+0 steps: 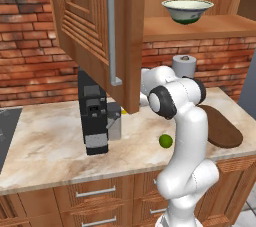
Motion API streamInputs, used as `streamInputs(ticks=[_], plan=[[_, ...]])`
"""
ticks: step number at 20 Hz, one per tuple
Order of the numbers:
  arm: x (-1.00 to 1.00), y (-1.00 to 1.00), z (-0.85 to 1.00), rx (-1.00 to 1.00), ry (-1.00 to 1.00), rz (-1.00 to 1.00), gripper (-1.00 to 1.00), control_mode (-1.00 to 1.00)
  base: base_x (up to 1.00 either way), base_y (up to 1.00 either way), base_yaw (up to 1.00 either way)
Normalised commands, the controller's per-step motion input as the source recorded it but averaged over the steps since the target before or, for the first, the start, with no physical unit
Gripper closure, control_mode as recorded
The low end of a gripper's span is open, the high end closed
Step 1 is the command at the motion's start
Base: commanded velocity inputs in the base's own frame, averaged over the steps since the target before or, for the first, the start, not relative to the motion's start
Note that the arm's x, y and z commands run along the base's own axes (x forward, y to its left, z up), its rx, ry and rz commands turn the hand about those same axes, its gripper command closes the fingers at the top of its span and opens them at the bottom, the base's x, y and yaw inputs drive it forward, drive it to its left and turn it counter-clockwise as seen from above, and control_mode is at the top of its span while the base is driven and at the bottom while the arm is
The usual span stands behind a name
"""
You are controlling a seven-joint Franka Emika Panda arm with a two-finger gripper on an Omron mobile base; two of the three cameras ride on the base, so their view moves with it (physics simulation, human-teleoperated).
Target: Open the cabinet. Place the bowl and condiment on the counter. Then place the lime and garlic on the cutting board.
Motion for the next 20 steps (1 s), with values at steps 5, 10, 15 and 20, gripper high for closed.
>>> streamInputs(ticks=[5,10,15,20], plan=[[0.0,0.0,-0.03,0.0,-0.04,0.03,-1.0,-1.0,0.0,0.0,0.0],[0.0,0.0,0.38,0.0,-0.01,0.0,-1.0,-1.0,0.0,0.0,0.0],[0.0,0.0,0.57,0.0,0.0,0.0,-1.0,-1.0,0.0,0.0,0.0],[0.0,-0.06,0.65,-0.01,0.0,0.0,-1.0,-1.0,0.0,0.0,0.0]])
